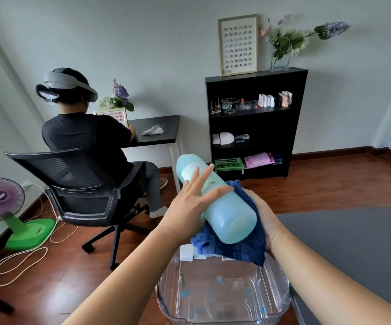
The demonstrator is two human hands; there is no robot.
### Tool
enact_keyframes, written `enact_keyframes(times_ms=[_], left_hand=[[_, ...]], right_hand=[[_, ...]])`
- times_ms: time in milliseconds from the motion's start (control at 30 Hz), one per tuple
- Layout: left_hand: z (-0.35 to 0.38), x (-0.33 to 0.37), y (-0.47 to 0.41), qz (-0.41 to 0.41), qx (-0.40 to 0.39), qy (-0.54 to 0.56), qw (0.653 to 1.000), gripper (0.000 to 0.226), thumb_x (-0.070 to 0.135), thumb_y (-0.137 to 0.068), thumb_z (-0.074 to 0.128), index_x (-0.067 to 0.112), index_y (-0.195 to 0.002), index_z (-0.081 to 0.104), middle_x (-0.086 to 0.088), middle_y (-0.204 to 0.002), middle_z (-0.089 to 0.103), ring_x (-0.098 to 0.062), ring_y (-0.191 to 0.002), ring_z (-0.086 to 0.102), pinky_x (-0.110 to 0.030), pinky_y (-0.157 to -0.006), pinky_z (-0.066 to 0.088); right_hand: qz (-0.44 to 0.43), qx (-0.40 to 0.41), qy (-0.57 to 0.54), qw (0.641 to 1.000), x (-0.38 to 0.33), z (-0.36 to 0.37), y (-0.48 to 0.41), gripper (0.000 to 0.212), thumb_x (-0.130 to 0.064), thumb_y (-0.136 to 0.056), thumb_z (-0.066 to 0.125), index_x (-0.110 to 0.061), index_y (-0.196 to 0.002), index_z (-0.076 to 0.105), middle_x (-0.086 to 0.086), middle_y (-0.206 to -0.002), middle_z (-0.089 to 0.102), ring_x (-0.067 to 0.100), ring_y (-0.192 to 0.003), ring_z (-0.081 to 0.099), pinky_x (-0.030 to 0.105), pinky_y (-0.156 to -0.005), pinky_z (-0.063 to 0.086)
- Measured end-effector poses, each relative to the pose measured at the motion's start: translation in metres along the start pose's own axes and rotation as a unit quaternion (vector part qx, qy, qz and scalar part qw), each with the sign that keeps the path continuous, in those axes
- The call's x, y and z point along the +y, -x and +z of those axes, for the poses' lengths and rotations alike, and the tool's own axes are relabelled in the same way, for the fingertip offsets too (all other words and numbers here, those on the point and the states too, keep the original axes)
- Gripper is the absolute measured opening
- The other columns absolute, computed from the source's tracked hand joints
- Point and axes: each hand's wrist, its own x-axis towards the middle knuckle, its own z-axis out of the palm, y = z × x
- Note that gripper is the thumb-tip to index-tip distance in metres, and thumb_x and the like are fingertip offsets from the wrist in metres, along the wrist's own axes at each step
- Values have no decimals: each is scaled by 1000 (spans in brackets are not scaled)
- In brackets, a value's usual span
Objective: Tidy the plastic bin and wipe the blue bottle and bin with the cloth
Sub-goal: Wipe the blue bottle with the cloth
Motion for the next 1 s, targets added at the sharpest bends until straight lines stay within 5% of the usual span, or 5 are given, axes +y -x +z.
enact_keyframes(times_ms=[133, 267, 633, 800, 1000], left_hand=[[0, 2, -3, -46, -4, 230, 972, 91, -18, -75, 40, 51, -134, 40, 8, -160, 1, -20, -147, 10, -22, -89, 48], [1, 11, -5, -165, 38, 566, 807, 68, 5, -81, 44, 38, -140, 35, 18, -148, 37, 1, -132, 40, -28, -100, 45], [4, 11, -7, -197, 48, 664, 720, 97, 21, -77, 78, 41, -149, 17, -6, -132, 59, -28, -114, 62, -43, -87, 54], [8, 21, 2, -171, 4, 717, 675, 93, 13, -79, 77, 53, -142, 22, -9, -133, 58, -36, -115, 60, -47, -80, 55], [1, 17, 0, -167, 40, 730, 662, 91, 0, -76, 74, 42, -144, 29, -19, -128, 59, -42, -112, 59, -50, -82, 54]], right_hand=[[-53, -20, -46, 997, 1, -4, -4, 46, -44, -80, 62, -14, -115, 65, 14, -92, 73, 30, -77, 71, 34, -64, 56], [-164, -17, 31, 986, -4, -2, -5, 53, -35, -80, 62, -31, -132, 52, 10, -120, 66, 33, -99, 66, 41, -77, 55], [-280, 22, 206, 938, -13, 15, -6, 62, -10, -93, 53, -43, -142, 34, -12, -140, 52, 5, -119, 58, 23, -89, 53], [-323, 30, 344, 881, -51, 32, -19, 65, -8, -94, 51, -36, -146, 25, -20, -158, 12, -10, -139, 20, 18, -114, 22], [-330, 1, 371, 868, -41, 40, -16, 61, -5, -95, 46, -49, -135, 29, -29, -152, 5, -36, -120, 15, -9, -93, 21]])
